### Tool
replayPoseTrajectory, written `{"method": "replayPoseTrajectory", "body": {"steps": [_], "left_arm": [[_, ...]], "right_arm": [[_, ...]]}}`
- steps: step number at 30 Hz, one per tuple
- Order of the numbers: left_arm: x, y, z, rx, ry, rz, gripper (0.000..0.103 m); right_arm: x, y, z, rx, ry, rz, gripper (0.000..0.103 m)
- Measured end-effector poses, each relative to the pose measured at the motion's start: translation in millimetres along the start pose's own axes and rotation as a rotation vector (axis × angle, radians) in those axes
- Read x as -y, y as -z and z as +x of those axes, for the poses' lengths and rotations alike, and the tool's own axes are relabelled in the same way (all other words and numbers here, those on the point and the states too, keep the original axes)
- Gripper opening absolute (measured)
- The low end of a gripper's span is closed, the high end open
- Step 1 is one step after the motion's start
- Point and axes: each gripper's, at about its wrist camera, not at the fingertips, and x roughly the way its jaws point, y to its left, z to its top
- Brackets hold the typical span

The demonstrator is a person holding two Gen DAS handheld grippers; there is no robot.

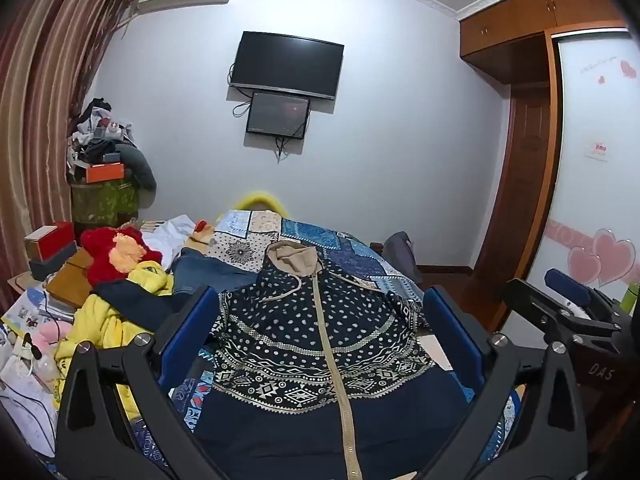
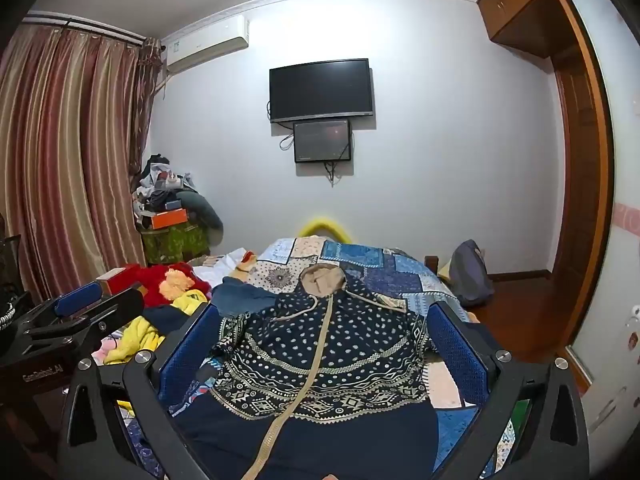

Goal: Fold large clothes

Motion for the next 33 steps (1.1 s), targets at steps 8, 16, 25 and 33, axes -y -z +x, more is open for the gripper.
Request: {"method": "replayPoseTrajectory", "body": {"steps": [8, 16, 25, 33], "left_arm": [[-1.0, 3.1, 8.6, -0.027, 0.001, -0.018, 0.103], [0.8, 5.1, 8.9, -0.022, -0.001, 0.010, 0.103], [8.2, 6.6, 8.4, -0.004, -0.012, 0.047, 0.103], [7.9, 6.6, 10.5, -0.012, -0.012, 0.050, 0.103]], "right_arm": [[1.9, -0.3, -0.2, -0.006, 0.001, 0.003, 0.103], [1.6, 1.8, 3.9, -0.013, 0.003, 0.003, 0.103], [-1.7, 2.4, 4.7, -0.017, 0.004, 0.003, 0.103], [-0.3, 5.0, 5.0, -0.018, 0.005, 0.005, 0.103]]}}
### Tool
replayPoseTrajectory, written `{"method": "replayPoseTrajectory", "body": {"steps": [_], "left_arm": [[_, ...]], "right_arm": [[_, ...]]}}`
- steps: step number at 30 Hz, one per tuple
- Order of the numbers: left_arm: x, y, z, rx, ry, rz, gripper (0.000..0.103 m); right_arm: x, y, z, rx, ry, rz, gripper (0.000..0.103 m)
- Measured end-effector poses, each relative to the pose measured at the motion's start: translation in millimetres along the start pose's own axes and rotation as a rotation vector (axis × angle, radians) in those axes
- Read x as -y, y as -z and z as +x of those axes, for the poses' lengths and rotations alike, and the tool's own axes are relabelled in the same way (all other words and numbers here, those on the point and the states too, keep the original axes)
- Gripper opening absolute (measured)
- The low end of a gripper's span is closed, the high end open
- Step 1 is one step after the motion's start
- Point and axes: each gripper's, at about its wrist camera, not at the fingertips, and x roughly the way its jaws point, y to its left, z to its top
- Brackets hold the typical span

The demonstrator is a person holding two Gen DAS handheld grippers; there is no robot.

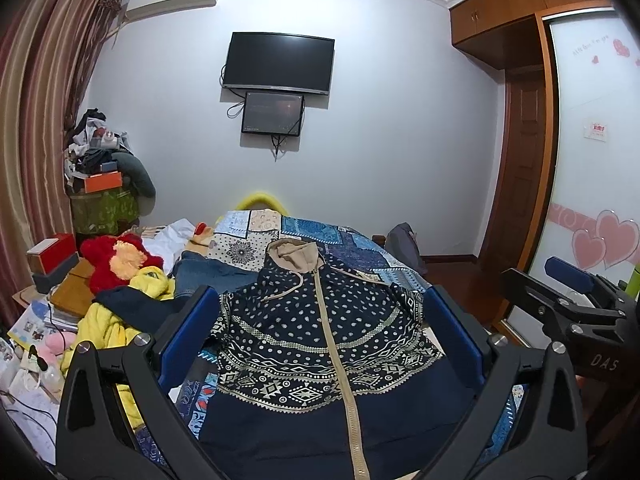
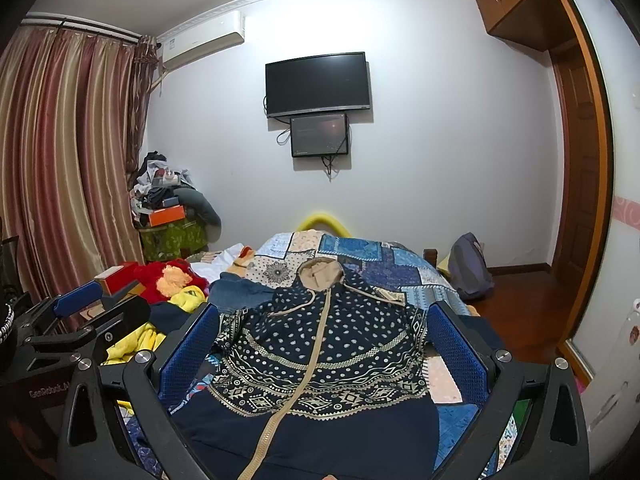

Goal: Fold large clothes

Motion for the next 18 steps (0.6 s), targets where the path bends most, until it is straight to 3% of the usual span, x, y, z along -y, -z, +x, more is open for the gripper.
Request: {"method": "replayPoseTrajectory", "body": {"steps": [18], "left_arm": [[6.5, 0.1, 0.5, 0.005, 0.008, 0.024, 0.103]], "right_arm": [[3.1, -1.7, -2.5, 0.006, 0.004, 0.000, 0.103]]}}
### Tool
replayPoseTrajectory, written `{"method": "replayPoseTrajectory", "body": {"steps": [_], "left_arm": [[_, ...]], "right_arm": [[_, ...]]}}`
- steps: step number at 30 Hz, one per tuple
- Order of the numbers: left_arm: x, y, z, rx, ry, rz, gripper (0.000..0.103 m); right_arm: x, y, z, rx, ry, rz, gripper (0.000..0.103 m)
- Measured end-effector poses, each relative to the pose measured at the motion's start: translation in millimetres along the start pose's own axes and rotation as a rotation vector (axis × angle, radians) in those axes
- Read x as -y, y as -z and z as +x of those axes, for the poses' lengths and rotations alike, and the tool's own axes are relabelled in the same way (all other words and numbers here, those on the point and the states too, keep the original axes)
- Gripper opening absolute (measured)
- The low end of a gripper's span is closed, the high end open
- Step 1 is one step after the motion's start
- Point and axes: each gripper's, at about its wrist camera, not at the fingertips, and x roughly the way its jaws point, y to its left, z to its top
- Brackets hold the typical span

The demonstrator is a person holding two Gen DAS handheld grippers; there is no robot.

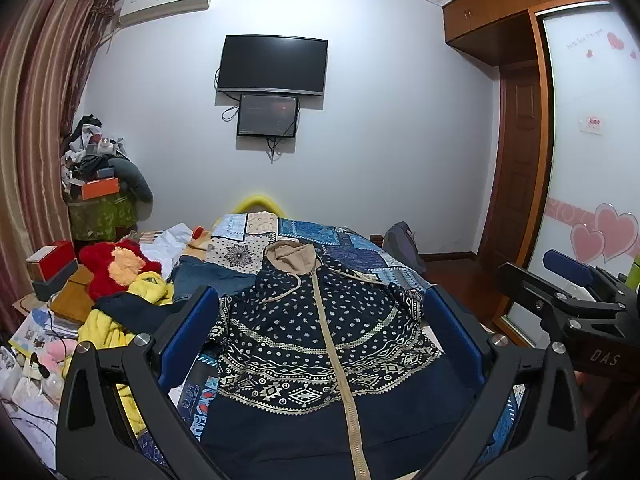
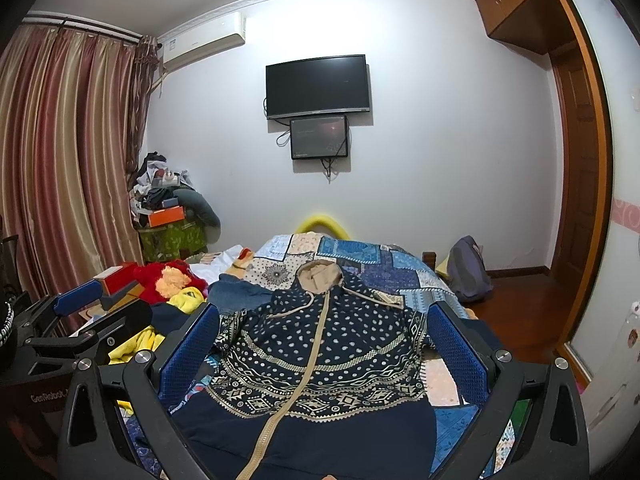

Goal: Fold large clothes

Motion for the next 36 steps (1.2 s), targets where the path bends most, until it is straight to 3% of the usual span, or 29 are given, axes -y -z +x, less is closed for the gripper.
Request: {"method": "replayPoseTrajectory", "body": {"steps": [36], "left_arm": [[-0.5, -4.1, 10.1, -0.001, -0.004, 0.000, 0.103]], "right_arm": [[0.6, 0.8, 10.7, -0.025, 0.012, 0.023, 0.103]]}}
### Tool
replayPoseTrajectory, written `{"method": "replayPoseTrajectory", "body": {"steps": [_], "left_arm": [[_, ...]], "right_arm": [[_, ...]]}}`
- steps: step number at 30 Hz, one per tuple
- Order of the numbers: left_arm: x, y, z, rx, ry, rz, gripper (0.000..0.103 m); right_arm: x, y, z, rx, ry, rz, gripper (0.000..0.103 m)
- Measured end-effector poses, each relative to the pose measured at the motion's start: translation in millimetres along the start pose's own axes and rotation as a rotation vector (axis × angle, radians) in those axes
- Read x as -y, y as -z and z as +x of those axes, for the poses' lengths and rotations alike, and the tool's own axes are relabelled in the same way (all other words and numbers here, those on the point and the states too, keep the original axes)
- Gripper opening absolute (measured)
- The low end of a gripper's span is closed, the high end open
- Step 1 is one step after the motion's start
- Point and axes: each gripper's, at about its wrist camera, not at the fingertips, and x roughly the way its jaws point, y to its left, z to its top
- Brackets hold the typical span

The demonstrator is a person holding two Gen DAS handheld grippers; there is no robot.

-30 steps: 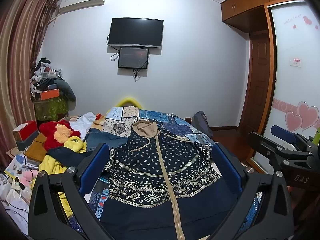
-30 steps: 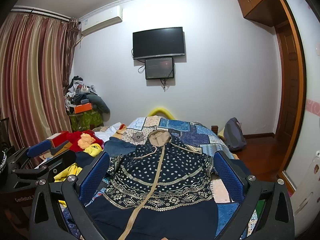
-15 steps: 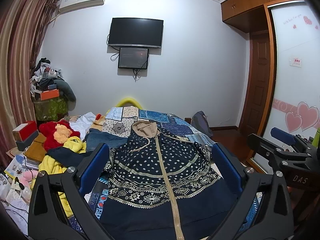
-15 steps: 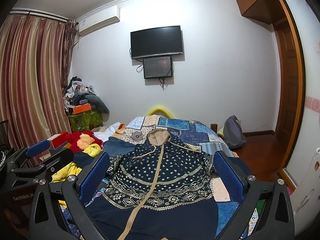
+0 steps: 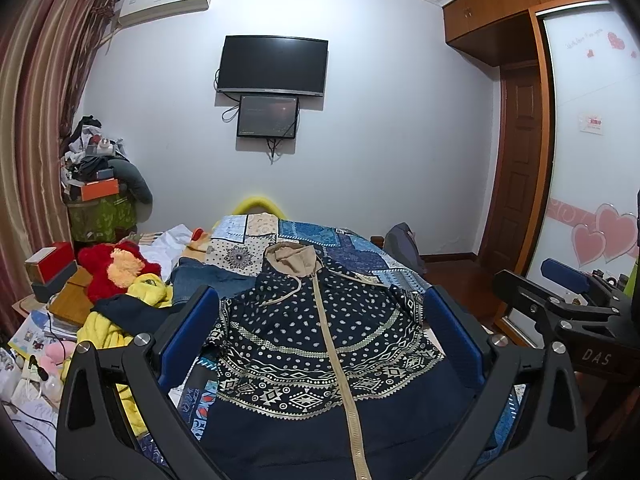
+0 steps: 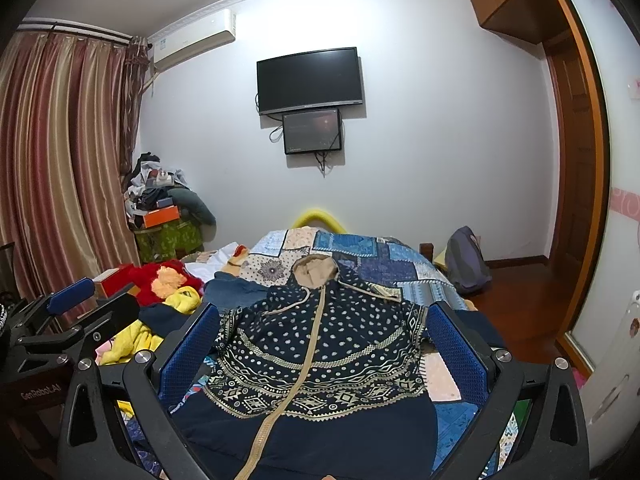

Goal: Fold large clothes

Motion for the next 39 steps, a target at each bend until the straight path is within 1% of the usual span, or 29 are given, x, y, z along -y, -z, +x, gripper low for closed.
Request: {"method": "replayPoseTrajectory", "body": {"steps": [5, 9, 12, 15, 16, 18, 20, 21, 24, 26, 29, 30, 34, 35, 37, 39], "left_arm": [[-11.0, 1.5, 8.6, -0.009, -0.004, -0.008, 0.103], [-24.9, -2.1, 25.7, -0.018, -0.022, -0.013, 0.103], [-38.0, -5.5, 41.1, -0.022, -0.042, -0.011, 0.103], [-60.2, -11.1, 67.3, -0.035, -0.066, -0.004, 0.103], [-66.3, -12.6, 75.0, -0.045, -0.069, -0.008, 0.103], [-90.5, -13.5, 100.3, -0.082, -0.078, -0.044, 0.103], [-114.6, -11.0, 125.0, -0.131, -0.084, -0.085, 0.103], [-131.7, -7.7, 141.0, -0.168, -0.085, -0.110, 0.103], [-180.2, 9.8, 179.1, -0.255, -0.134, -0.185, 0.103], [-209.2, 26.4, 198.1, -0.305, -0.176, -0.212, 0.103], [-251.8, 59.6, 227.5, -0.409, -0.220, -0.243, 0.103], [-267.5, 73.4, 235.0, -0.445, -0.229, -0.273, 0.103], [-314.5, 117.4, 256.3, -0.548, -0.230, -0.386, 0.103], [-322.8, 125.2, 259.6, -0.563, -0.230, -0.406, 0.103], [-338.8, 138.2, 265.4, -0.585, -0.237, -0.440, 0.100], [-351.9, 146.1, 272.4, -0.591, -0.234, -0.477, 0.093]], "right_arm": [[-1.5, -1.9, 14.5, -0.017, 0.001, 0.003, 0.103], [-5.1, -2.8, 37.2, -0.038, -0.008, -0.008, 0.103], [-6.2, -6.3, 63.8, -0.054, -0.001, -0.002, 0.103], [-7.0, -11.0, 98.6, -0.078, -0.013, -0.003, 0.103], [-6.2, -11.9, 110.0, -0.085, -0.016, -0.002, 0.103], [-6.8, -11.8, 134.9, -0.110, -0.022, 0.001, 0.103], [-9.7, -7.2, 169.1, -0.155, -0.022, 0.004, 0.103], [-11.8, -4.6, 179.7, -0.175, -0.026, 0.004, 0.103], [-15.0, 11.7, 231.7, -0.289, -0.048, 0.008, 0.103], [-14.1, 24.1, 259.7, -0.355, -0.061, 0.011, 0.103], [-12.6, 47.9, 300.6, -0.454, -0.064, 0.009, 0.103], [-10.6, 56.7, 316.5, -0.492, -0.052, 0.006, 0.103], [-4.6, 80.0, 354.0, -0.572, -0.030, -0.010, 0.103], [-3.4, 83.7, 361.2, -0.588, -0.031, -0.016, 0.103], [-2.3, 90.4, 371.2, -0.612, -0.031, -0.021, 0.103], [-1.3, 96.5, 379.6, -0.633, -0.030, -0.018, 0.103]]}}
